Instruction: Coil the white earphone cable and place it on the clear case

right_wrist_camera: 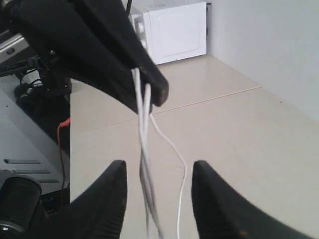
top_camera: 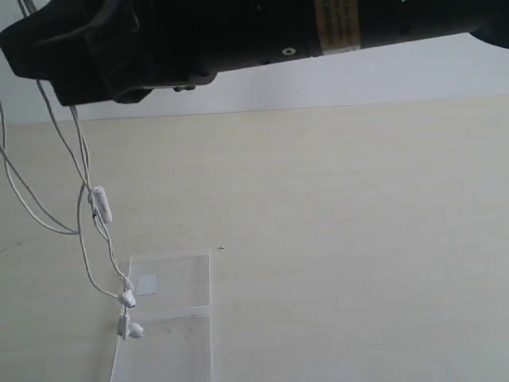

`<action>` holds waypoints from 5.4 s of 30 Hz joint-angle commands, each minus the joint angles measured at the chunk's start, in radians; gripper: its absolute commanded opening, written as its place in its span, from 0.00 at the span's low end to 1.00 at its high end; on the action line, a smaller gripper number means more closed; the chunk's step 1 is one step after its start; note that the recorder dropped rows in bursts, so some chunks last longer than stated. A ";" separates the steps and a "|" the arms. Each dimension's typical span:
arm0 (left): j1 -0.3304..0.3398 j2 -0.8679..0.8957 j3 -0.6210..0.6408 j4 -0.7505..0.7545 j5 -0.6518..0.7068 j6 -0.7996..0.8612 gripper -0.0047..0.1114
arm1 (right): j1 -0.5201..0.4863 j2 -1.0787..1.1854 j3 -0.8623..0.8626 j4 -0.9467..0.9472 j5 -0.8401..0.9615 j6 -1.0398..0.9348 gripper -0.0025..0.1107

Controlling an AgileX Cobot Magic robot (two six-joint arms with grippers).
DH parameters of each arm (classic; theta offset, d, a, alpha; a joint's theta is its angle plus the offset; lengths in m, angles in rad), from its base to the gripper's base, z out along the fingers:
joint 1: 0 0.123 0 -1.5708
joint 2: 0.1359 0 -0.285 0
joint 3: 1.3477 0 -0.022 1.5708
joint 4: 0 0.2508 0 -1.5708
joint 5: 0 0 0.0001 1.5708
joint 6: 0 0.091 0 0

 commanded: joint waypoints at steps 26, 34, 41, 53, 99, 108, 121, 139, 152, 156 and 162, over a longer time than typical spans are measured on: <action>-0.002 -0.006 0.004 -0.005 -0.032 0.003 0.04 | -0.006 0.063 0.026 0.003 -0.011 0.012 0.33; -0.002 -0.006 0.004 -0.005 -0.038 0.003 0.04 | -0.006 0.063 0.030 0.003 0.005 0.000 0.33; -0.002 -0.006 0.004 -0.007 -0.040 0.003 0.04 | -0.006 0.063 0.032 0.003 0.010 -0.015 0.17; -0.002 -0.006 0.004 -0.007 -0.042 0.003 0.04 | -0.006 0.063 0.032 0.003 0.010 -0.032 0.02; -0.002 -0.006 0.004 0.208 0.002 -0.183 0.60 | -0.012 -0.071 -0.028 0.003 0.100 0.001 0.02; -0.002 -0.070 0.004 0.200 -0.006 -0.179 0.43 | -0.012 -0.067 -0.024 0.003 0.095 -0.007 0.02; -0.002 -0.080 0.004 0.126 -0.034 -0.282 0.65 | -0.012 -0.057 -0.028 0.003 0.126 -0.007 0.02; -0.002 -0.039 0.109 0.020 -0.041 -0.276 0.63 | -0.012 -0.102 -0.067 0.003 0.063 0.004 0.02; -0.002 -0.041 0.144 -0.068 -0.019 -0.238 0.31 | -0.012 -0.092 -0.064 0.003 0.054 0.002 0.02; -0.002 -0.041 0.144 -0.089 0.002 -0.232 0.35 | -0.012 -0.089 -0.064 0.003 0.054 -0.007 0.02; -0.002 -0.041 0.144 -0.128 0.002 -0.223 0.59 | -0.012 -0.089 -0.064 0.003 0.051 -0.007 0.02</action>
